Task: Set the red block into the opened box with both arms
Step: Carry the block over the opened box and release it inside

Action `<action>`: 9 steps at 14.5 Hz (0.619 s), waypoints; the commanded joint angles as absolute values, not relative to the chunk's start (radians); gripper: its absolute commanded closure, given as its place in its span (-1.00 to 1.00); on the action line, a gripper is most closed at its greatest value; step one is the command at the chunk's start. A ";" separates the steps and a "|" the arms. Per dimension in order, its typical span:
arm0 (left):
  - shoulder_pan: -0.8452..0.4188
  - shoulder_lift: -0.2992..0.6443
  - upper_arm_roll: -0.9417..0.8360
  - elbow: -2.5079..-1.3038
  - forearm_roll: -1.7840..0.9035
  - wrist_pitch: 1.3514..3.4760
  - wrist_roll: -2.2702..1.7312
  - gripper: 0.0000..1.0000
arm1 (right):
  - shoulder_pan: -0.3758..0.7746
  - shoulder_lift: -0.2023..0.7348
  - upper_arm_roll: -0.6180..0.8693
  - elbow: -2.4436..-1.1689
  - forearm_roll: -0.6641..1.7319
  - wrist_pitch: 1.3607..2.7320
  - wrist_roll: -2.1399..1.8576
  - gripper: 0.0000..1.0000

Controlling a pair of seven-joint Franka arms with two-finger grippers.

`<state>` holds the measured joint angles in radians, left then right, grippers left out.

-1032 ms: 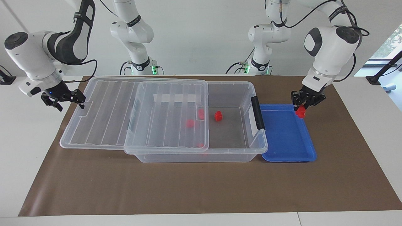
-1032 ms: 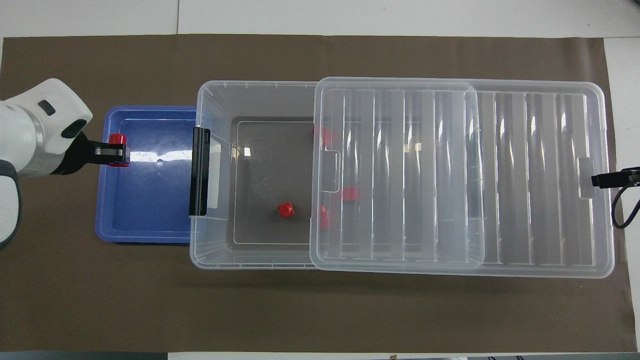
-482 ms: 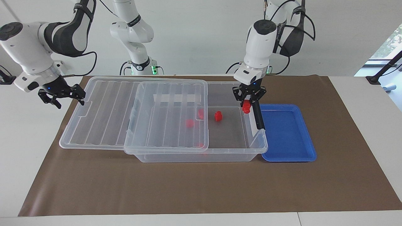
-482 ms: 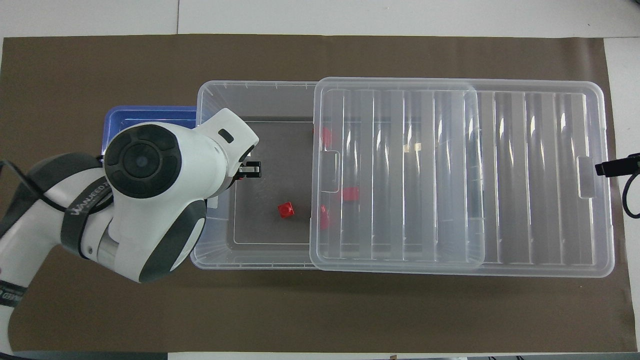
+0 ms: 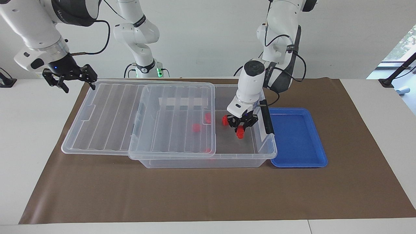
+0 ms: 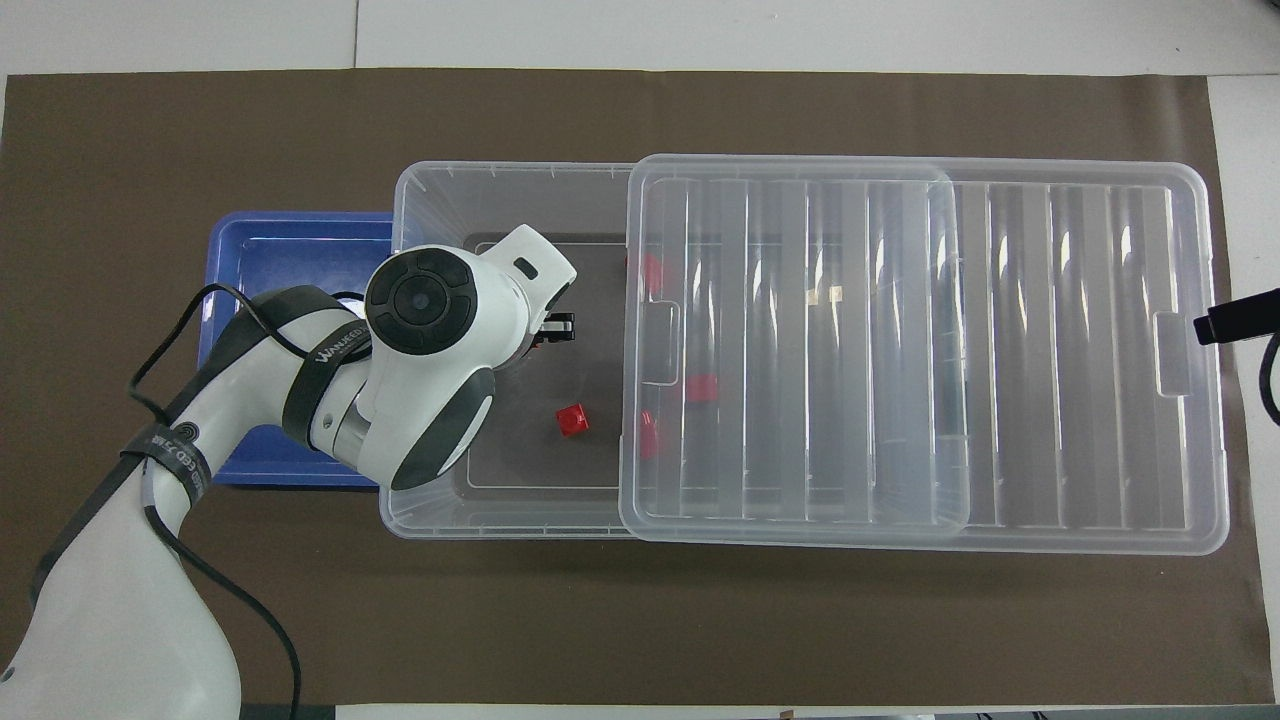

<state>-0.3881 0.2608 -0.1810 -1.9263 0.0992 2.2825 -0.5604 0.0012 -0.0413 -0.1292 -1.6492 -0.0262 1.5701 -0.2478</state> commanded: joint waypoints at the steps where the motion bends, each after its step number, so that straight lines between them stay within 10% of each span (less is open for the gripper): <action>1: -0.400 0.305 -0.170 -1.933 0.159 2.318 -0.606 1.00 | 0.027 -0.041 -0.129 -1.649 -0.038 1.554 -0.175 -1.00; 9: -0.387 0.345 -0.164 -1.933 0.192 2.405 -0.764 1.00 | 0.035 -0.055 -0.130 -1.667 -0.032 1.554 -0.150 -1.00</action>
<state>-0.3856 0.3393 -0.1675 -1.9272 0.1632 2.3682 -0.6869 0.0336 -0.0407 -0.1302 -1.6517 -0.0262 1.5649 -0.1665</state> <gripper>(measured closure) 0.661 0.000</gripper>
